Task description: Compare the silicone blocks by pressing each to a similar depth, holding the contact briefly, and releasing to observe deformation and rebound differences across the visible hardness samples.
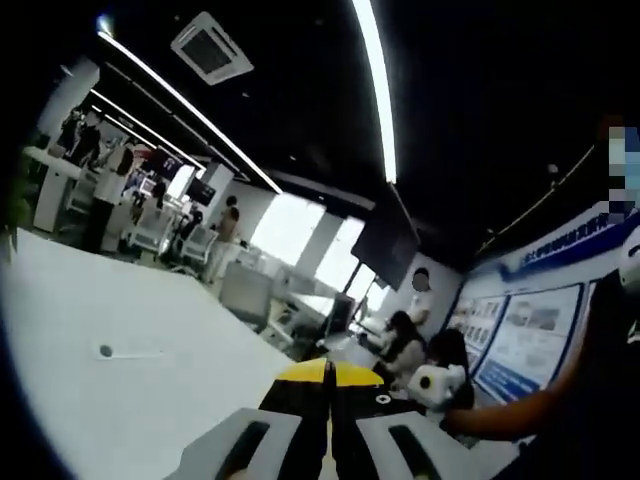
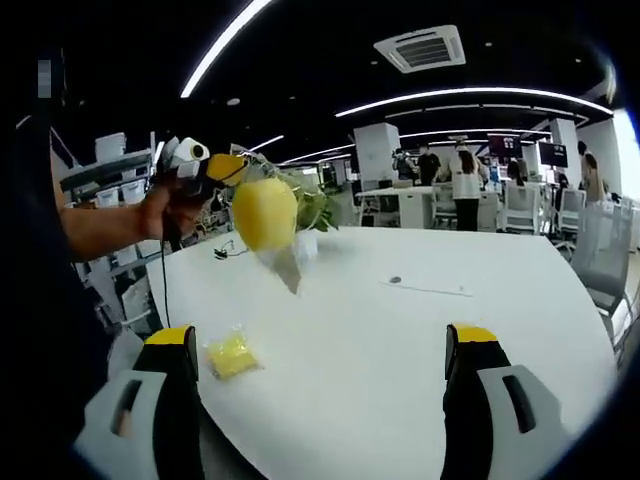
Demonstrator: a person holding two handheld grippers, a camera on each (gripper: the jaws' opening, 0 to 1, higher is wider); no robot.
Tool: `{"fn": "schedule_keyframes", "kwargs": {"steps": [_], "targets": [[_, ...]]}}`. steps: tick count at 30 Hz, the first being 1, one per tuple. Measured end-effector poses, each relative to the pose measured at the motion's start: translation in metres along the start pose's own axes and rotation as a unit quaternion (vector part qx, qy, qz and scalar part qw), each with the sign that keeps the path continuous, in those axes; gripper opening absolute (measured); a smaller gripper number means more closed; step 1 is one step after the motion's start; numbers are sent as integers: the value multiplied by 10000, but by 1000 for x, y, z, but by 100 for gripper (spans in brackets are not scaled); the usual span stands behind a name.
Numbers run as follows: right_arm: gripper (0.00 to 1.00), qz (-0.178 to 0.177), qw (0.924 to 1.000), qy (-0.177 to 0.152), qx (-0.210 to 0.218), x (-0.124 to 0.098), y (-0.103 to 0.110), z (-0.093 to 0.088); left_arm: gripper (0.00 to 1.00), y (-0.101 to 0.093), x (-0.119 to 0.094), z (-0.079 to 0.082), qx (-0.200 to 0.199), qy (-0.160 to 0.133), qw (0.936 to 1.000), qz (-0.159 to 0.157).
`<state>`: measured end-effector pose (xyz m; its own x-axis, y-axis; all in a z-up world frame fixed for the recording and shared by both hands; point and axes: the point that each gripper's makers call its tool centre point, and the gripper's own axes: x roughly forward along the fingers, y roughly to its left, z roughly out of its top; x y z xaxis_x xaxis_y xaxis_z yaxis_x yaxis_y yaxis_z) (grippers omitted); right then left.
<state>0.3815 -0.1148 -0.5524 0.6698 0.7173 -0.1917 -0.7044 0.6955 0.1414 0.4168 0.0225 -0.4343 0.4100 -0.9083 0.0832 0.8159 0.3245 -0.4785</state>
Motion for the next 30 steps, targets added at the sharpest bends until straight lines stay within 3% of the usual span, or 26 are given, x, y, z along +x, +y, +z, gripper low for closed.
{"fn": "schedule_keyframes", "kwargs": {"steps": [1, 7, 13, 17, 24, 30], "targets": [[96, 25, 10000, -53, -4, 1, 1, 6, 0, -4, 0, 5, -172, -112, 9998, -60], [96, 322, 9988, -253, -276, 13, 15, 44, 0, -24, -7, 31, -258, -444, 9982, -313], [96, 732, 9956, -488, -322, 26, 31, 83, 0, -36, -7, 47, 115, -269, 9992, -265], [96, 947, 9926, -698, -311, 33, 42, 107, 0, -39, -12, 58, 102, -394, 9986, -336], [96, 1269, 9880, -826, -311, 38, 60, 131, 0, -56, -14, 73, 170, -530, 9968, -570], [96, 1554, 9810, -1161, -18, 39, 71, 159, 0, -70, -22, 87, 98, -701, 9944, -782]]}}
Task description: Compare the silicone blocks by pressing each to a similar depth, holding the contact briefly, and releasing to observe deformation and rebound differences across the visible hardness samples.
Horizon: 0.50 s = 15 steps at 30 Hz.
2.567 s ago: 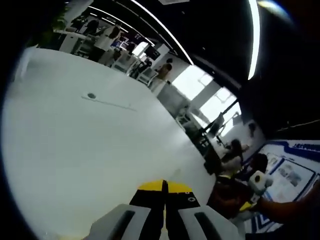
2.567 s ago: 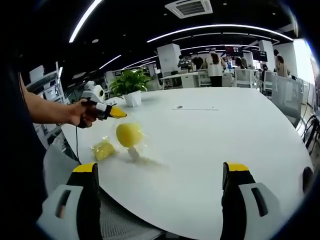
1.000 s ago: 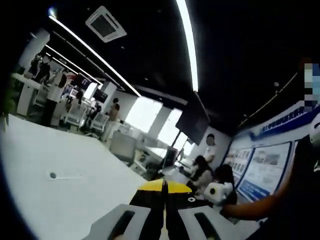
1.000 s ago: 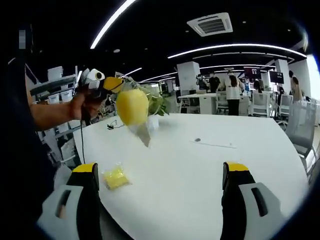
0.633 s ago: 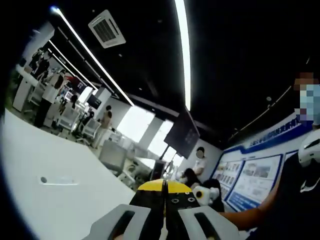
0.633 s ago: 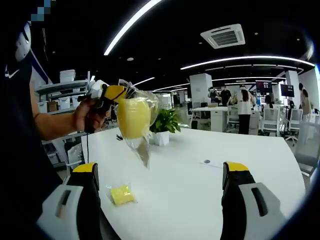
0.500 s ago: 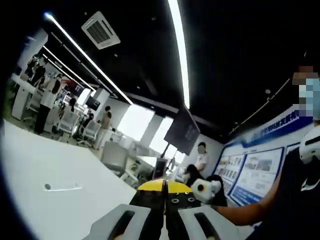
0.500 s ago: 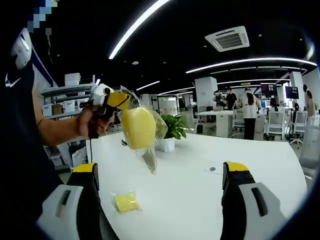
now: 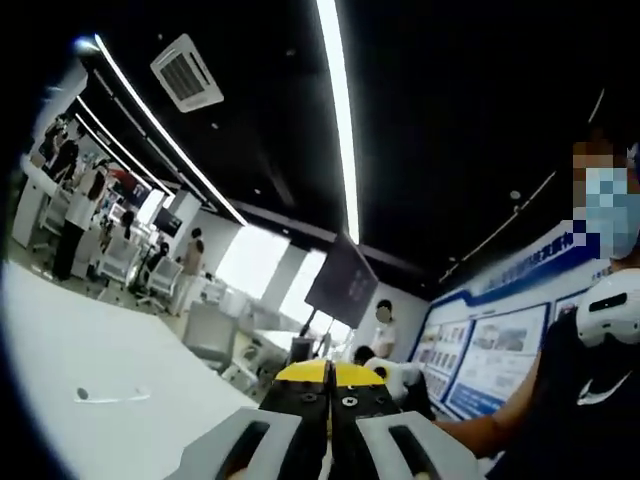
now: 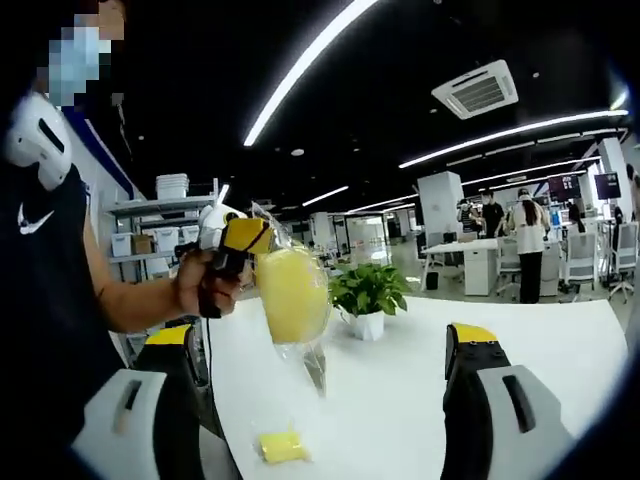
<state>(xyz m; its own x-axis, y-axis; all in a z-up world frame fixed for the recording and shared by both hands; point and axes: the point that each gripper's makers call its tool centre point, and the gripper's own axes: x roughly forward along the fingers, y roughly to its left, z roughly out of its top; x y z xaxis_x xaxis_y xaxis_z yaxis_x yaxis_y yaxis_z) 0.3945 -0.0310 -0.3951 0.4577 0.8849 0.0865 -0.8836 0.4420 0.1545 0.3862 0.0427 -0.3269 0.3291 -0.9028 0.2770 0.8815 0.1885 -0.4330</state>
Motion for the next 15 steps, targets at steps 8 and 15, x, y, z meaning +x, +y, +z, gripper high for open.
{"fn": "schedule_keyframes", "kwargs": {"steps": [8, 15], "targets": [[96, 375, 9991, -118, -176, 22, 18, 21, 0, -19, -3, 12, -83, -120, 9998, -129], [84, 756, 9963, -106, -391, 38, 38, 22, 0, -26, -1, 10, -100, -125, 9997, -156]]}}
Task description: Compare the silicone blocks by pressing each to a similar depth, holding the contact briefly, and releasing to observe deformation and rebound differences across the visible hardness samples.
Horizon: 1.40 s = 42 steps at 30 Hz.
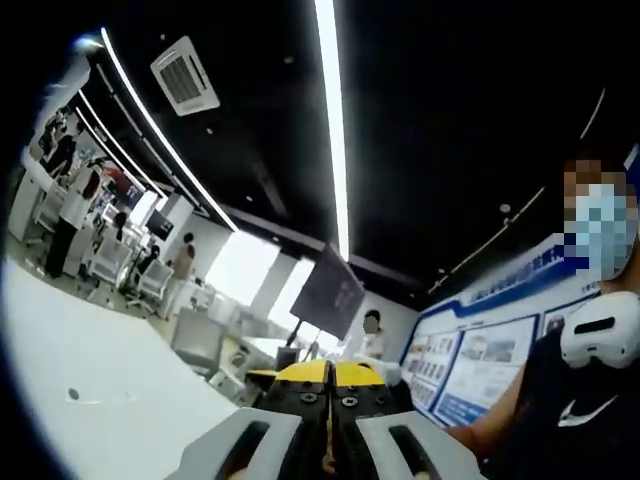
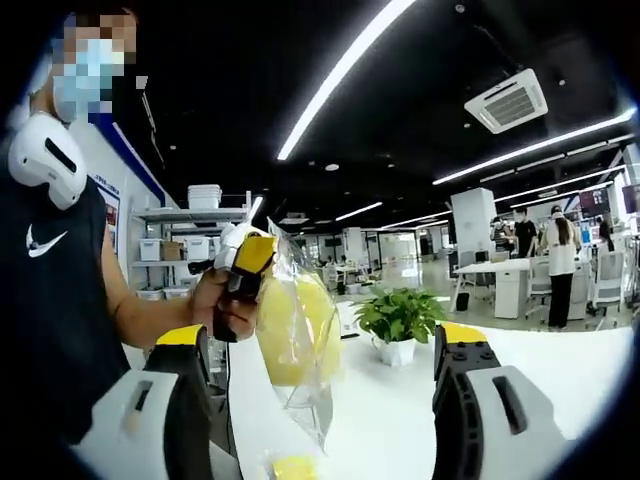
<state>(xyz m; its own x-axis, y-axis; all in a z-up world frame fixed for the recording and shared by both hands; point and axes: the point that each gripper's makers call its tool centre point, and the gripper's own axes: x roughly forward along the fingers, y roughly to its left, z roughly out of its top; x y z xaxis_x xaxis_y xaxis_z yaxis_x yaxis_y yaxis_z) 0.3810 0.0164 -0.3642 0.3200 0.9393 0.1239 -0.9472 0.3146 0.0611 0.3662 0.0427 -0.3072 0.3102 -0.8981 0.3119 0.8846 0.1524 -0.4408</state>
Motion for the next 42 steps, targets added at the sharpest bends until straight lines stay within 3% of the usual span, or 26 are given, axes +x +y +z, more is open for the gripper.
{"fn": "schedule_keyframes", "kwargs": {"steps": [11, 28, 32, 42], "targets": [[54, 240, 9997, 30, 14, 3, 11, -5, 0, -6, -6, -1, -82, -55, 9999, -31], [40, 450, 9989, -106, 119, 21, 12, -2, 0, -4, -11, 0, -188, -199, 9996, -26], [33, 635, 9978, -45, 162, 26, 18, -7, 0, -1, -14, -1, -200, -215, 9996, 42], [25, 696, 9974, 128, 162, 23, 24, -8, 0, 1, -16, -1, -211, -222, 9995, 59]]}}
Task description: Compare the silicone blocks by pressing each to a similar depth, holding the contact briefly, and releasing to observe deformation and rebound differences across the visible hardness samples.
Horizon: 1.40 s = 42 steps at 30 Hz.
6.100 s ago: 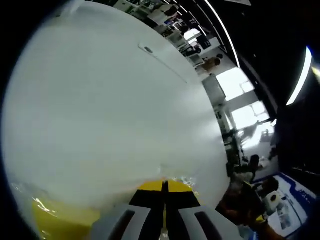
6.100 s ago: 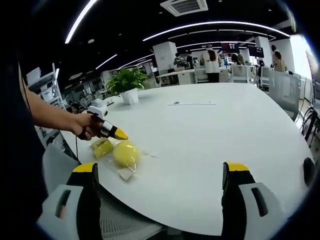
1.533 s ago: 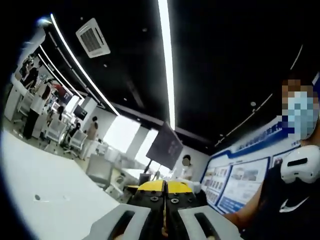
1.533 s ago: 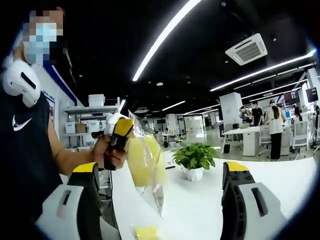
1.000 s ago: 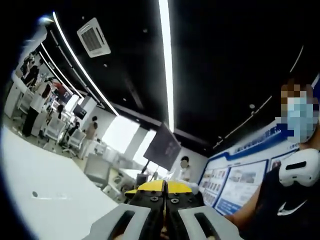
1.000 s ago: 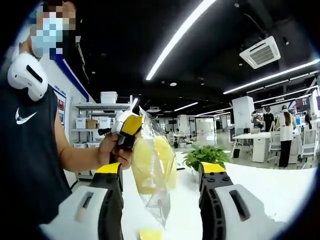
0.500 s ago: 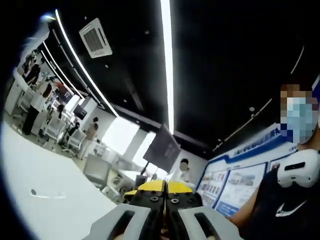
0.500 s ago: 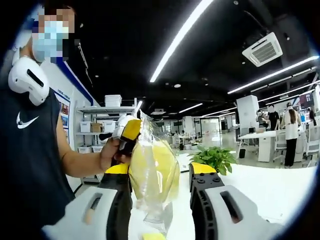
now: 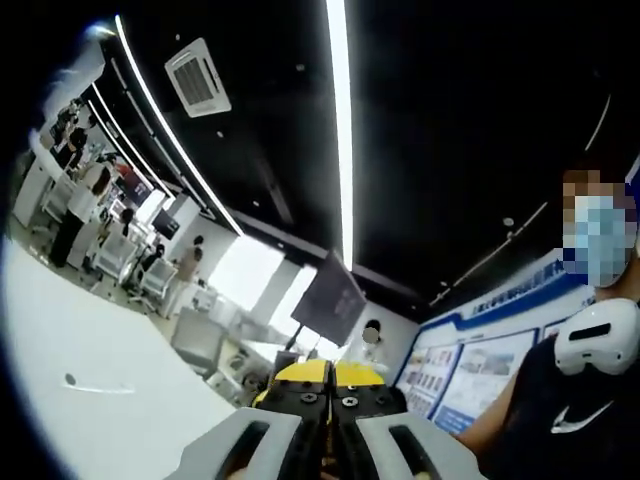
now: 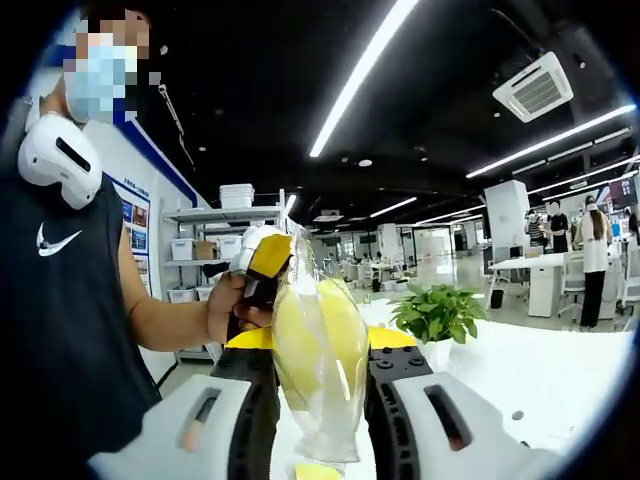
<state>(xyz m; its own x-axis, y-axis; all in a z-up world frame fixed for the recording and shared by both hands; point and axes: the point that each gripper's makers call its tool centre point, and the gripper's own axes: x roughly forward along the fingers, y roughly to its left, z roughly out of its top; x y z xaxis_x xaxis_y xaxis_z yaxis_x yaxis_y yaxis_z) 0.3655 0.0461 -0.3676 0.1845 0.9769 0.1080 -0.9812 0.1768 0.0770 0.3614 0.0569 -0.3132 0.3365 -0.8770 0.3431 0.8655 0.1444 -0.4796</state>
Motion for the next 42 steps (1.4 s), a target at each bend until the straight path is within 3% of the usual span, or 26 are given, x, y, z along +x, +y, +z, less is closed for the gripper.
{"fn": "schedule_keyframes", "kwargs": {"steps": [6, 10, 17, 34, 42], "targets": [[17, -6, 9988, 352, 326, -7, 4, -5, 0, 1, 3, -5, 166, 46, 9998, 74], [12, 45, 9982, 503, 317, -8, 5, -8, 0, 2, 2, -8, 253, 127, 9995, 117], [7, 147, 9971, 621, 425, -7, 5, -12, 0, 6, 0, -10, 355, 199, 9990, 197], [4, 208, 9934, 899, 680, -3, -2, -21, 0, 19, -3, -12, 705, 443, 9955, 458], [4, 231, 9906, 1030, 868, 3, 3, -29, 0, 23, -14, -16, 842, 504, 9938, 522]]}}
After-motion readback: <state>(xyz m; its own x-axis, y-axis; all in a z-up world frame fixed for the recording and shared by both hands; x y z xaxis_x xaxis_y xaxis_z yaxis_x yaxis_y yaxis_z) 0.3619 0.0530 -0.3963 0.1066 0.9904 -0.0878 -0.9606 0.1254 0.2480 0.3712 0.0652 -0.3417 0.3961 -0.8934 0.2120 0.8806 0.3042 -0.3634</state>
